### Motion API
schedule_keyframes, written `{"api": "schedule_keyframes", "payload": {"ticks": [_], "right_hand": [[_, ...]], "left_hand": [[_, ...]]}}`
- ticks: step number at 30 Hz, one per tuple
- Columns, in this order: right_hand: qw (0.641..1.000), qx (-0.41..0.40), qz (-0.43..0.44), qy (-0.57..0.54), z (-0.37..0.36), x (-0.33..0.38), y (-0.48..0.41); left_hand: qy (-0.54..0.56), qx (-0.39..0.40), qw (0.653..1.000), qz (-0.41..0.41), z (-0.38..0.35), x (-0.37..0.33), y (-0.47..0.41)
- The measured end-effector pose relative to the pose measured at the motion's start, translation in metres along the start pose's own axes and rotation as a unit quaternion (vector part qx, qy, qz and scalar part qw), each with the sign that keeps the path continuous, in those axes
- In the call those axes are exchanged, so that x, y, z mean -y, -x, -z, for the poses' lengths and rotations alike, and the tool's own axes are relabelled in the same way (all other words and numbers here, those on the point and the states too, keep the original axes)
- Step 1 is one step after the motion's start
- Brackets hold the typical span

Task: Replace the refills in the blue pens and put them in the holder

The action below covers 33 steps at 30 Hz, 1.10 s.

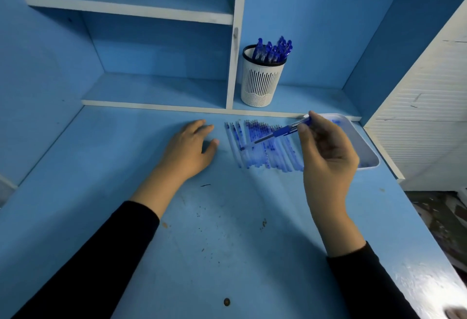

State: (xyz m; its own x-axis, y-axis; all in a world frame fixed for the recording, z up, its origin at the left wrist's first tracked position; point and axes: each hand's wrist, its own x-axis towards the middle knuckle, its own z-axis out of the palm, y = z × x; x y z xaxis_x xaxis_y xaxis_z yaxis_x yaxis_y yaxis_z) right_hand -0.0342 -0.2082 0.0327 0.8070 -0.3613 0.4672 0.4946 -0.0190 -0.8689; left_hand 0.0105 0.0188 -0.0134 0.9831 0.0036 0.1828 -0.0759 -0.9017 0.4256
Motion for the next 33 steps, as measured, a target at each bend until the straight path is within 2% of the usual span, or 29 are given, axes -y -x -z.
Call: {"api": "schedule_keyframes", "payload": {"ticks": [8, 16, 19, 23, 29, 33], "right_hand": [[0.988, -0.065, 0.138, 0.031, 0.001, 0.028, -0.021], [0.943, -0.133, 0.305, 0.011, -0.030, 0.052, -0.090], [0.939, -0.128, 0.314, 0.064, -0.047, 0.044, -0.114], [0.939, -0.076, 0.303, 0.145, -0.069, 0.023, -0.131], [0.946, 0.011, 0.242, 0.217, -0.090, -0.011, -0.151], [0.949, 0.041, 0.207, 0.233, -0.092, -0.028, -0.158]], "left_hand": [[0.012, 0.027, 0.999, 0.026, -0.002, -0.001, -0.009], [0.023, 0.013, 0.999, 0.018, -0.004, -0.001, -0.007], [0.015, 0.025, 0.999, 0.022, -0.004, 0.000, -0.008], [-0.001, 0.026, 0.999, 0.021, -0.004, 0.000, -0.009], [0.012, 0.008, 1.000, 0.012, -0.004, 0.001, -0.006], [0.014, -0.019, 1.000, -0.001, -0.007, 0.005, -0.006]]}}
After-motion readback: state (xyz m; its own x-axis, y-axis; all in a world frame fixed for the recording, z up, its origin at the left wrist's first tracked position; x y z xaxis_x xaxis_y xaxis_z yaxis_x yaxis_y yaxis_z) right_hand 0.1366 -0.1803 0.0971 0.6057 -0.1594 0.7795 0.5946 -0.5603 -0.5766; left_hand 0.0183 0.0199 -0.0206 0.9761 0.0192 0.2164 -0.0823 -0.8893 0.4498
